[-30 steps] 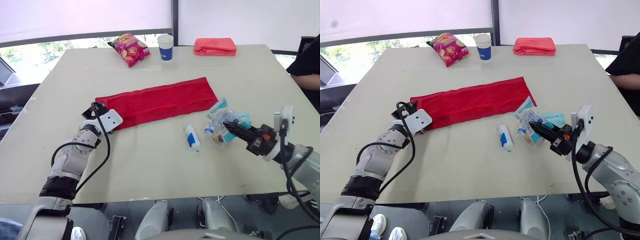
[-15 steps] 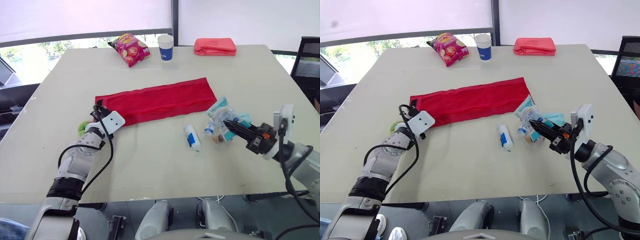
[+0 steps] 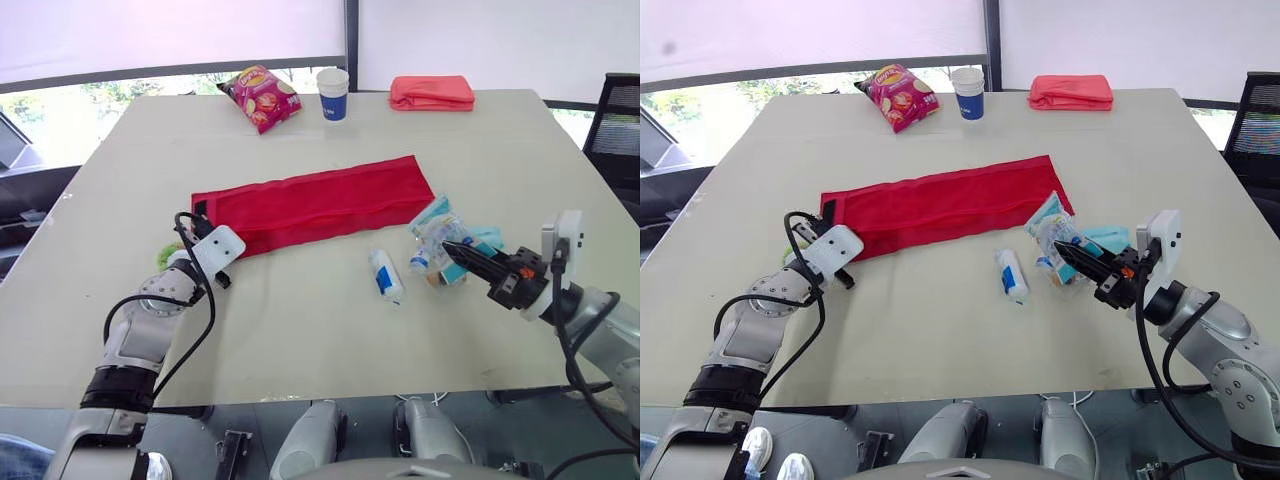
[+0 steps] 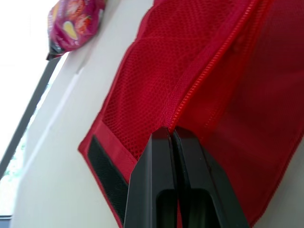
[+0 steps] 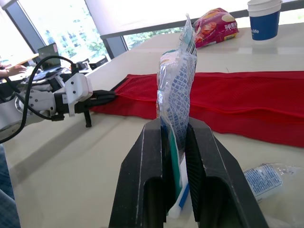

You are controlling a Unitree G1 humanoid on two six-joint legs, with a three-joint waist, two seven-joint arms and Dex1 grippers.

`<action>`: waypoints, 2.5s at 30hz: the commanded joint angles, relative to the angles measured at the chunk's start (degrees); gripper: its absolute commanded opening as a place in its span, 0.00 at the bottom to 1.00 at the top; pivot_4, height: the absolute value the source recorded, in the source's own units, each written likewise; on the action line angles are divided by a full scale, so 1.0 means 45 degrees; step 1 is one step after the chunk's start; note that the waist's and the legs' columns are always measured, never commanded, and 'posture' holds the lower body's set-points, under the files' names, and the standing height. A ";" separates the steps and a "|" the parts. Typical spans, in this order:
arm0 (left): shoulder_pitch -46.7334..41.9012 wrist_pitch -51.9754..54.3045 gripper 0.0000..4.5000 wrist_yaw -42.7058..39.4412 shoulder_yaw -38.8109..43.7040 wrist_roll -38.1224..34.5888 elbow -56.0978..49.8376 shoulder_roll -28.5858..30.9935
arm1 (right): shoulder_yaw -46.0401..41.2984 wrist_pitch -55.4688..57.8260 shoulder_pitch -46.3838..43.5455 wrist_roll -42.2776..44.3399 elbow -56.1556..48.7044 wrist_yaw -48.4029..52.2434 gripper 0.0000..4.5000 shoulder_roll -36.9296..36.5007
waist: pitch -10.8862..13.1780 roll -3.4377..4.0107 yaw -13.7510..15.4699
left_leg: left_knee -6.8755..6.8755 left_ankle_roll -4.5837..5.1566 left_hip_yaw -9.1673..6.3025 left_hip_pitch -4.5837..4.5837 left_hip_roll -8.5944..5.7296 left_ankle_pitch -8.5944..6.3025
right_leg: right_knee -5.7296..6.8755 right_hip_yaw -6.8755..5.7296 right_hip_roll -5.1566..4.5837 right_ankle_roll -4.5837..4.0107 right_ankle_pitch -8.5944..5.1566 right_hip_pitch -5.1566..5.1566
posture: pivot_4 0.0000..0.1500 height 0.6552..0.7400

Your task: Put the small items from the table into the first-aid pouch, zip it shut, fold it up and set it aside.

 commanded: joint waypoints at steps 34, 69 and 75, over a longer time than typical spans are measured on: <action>0.0434 0.3755 0.01 -0.2500 -0.1420 -0.2344 -0.5698 -0.1780 | 0.2288 0.6303 -0.4834 0.0773 0.5730 -0.6525 0.01 0.7458 | 0.0018 -0.0012 -0.0048 | -0.0007 -0.0029 -0.0013 -0.0010 -0.0005 0.0017 | -0.0011 0.0006 0.0024 -0.0054 0.0029 -0.0013 | 1.00 0.99; 0.1139 0.4397 0.01 -0.2376 -0.1739 -0.3030 -0.7334 -0.2027 | 0.0912 0.4610 -0.6348 0.2563 0.9073 -0.8862 0.01 1.0820 | 0.0021 -0.0001 -0.0445 | -0.0006 -0.0008 0.0035 0.0035 0.0025 0.0007 | 0.0065 0.0030 0.0110 -0.0054 0.0027 -0.0035 | 1.00 0.99; 0.0969 0.4040 0.01 -0.2360 -0.1738 -0.3027 -0.7097 -0.2112 | 0.1445 0.4785 -0.6556 0.2397 0.9628 -0.8711 0.01 1.0886 | 0.0021 0.0000 -0.0463 | -0.0009 -0.0007 0.0038 0.0034 0.0028 0.0006 | 0.0063 0.0047 0.0110 -0.0055 0.0027 -0.0040 | 1.00 0.99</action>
